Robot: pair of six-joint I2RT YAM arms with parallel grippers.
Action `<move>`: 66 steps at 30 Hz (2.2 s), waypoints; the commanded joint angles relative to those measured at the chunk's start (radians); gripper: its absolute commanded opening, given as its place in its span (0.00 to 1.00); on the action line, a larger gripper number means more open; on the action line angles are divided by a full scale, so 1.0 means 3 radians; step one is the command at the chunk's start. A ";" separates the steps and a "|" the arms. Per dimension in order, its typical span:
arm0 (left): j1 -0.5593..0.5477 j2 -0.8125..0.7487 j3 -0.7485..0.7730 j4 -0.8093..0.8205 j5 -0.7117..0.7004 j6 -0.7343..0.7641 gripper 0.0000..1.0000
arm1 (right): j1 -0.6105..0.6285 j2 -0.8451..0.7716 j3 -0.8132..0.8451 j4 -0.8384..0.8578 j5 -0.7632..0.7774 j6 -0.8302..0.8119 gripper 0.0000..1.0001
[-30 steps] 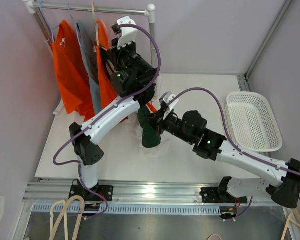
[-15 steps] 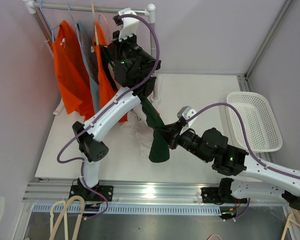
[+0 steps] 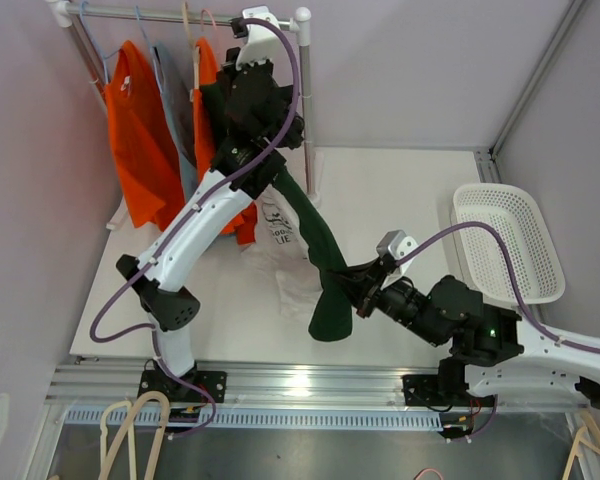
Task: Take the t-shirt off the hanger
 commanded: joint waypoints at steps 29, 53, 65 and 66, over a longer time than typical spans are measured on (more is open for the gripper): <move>-0.0976 -0.1496 -0.0554 -0.2198 0.0733 -0.1769 0.01 | -0.0742 0.1268 0.0576 -0.0041 -0.0093 0.0148 0.00; -0.1284 -0.3124 -0.2518 -0.2890 0.1439 -0.2839 0.01 | -0.2542 0.2290 0.3812 -0.0624 -0.0048 -0.0337 0.00; -0.1284 -0.3160 -0.2738 -0.2383 0.1378 -0.2614 0.01 | -0.3729 0.2965 0.5106 0.0291 0.0463 -0.0689 0.00; -0.1284 -0.3180 -0.2774 -0.2337 0.1368 -0.2588 0.01 | -0.3795 0.3047 0.5234 0.0449 0.0479 -0.0852 0.00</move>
